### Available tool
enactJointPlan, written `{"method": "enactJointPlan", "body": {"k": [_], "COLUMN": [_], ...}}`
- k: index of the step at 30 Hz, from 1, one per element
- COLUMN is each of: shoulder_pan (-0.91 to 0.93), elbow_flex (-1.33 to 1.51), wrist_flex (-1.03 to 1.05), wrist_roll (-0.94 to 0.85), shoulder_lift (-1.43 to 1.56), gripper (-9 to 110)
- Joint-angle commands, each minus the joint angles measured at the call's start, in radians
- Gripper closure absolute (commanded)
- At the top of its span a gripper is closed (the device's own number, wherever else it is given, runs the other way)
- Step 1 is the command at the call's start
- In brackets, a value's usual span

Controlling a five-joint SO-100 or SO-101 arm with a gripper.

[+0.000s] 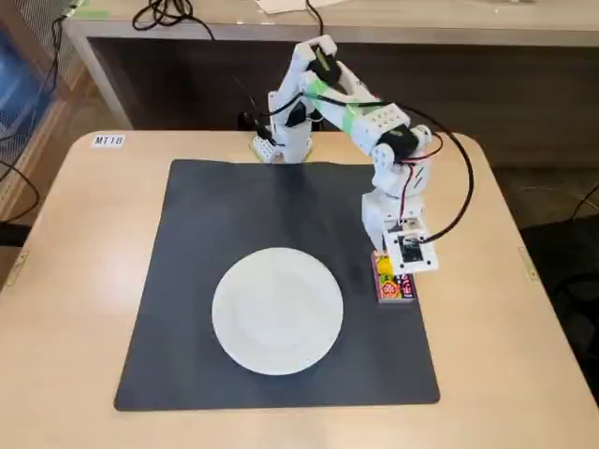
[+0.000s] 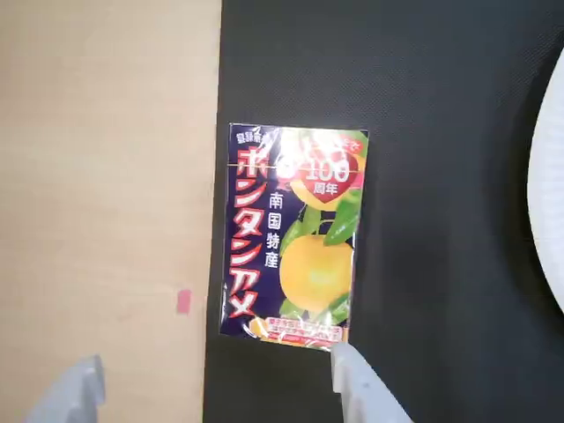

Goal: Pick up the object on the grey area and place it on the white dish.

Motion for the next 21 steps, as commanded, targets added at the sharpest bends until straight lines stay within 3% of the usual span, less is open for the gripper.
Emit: {"method": "enactJointPlan", "body": {"k": [1, 21], "shoulder_pan": [-0.005, 0.054], "elbow_flex": [-0.052, -0.069], "wrist_flex": [-0.003, -0.035], "wrist_roll": [-0.005, -0.032], "shoulder_lift": [0.002, -0.087], "gripper": [66, 64]}}
